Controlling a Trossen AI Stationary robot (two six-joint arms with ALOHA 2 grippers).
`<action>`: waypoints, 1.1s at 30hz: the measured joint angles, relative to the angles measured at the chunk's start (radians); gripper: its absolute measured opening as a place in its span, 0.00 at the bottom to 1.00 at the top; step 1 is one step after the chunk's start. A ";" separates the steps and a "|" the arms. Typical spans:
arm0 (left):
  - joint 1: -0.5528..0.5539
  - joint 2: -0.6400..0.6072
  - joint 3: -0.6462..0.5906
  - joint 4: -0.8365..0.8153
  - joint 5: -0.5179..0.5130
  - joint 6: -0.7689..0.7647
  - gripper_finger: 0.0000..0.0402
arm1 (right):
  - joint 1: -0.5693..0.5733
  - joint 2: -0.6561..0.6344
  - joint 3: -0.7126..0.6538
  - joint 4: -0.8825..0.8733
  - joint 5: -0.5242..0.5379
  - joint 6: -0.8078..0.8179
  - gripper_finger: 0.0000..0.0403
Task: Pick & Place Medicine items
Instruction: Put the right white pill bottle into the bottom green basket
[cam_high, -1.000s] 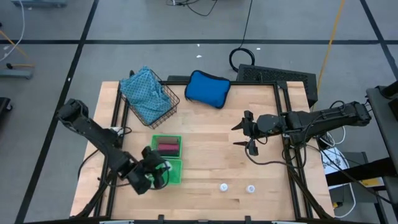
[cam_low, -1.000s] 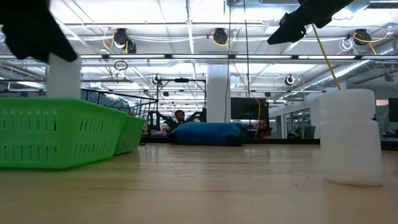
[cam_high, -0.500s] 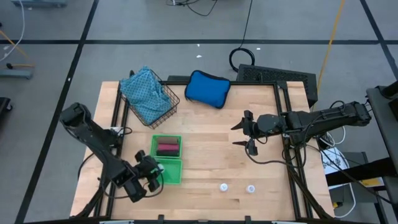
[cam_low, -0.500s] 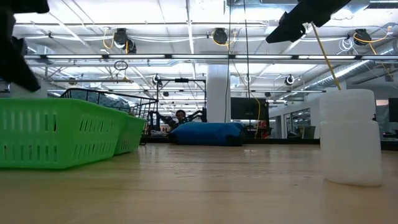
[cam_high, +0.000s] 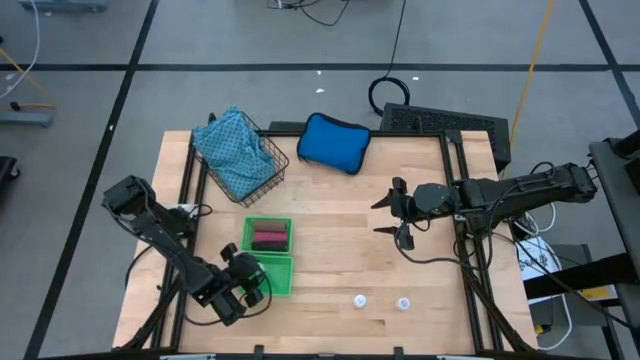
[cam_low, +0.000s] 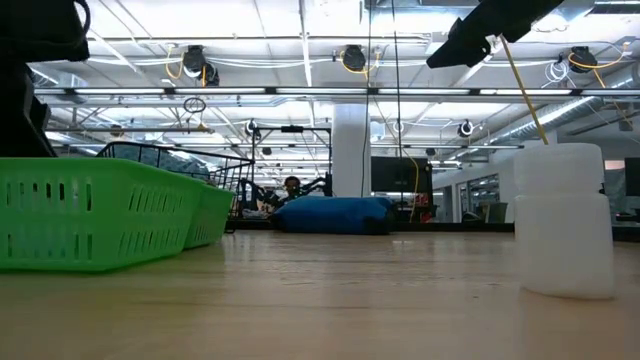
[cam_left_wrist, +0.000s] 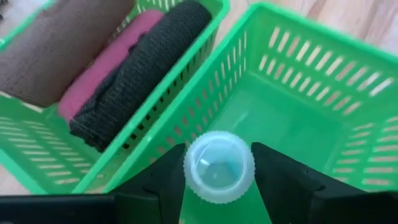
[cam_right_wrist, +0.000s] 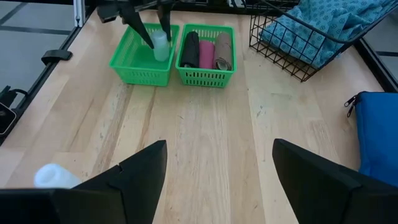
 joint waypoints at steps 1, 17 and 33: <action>0.004 0.000 0.000 -0.001 0.014 0.005 0.47 | 0.000 0.000 0.000 0.000 0.000 0.000 0.69; 0.017 -0.143 0.003 -0.076 0.043 0.075 0.48 | 0.000 0.000 0.000 -0.004 -0.003 0.000 0.69; 0.017 -0.476 0.003 -0.072 -0.344 0.242 0.52 | 0.280 -0.091 0.000 0.001 -0.081 0.061 0.69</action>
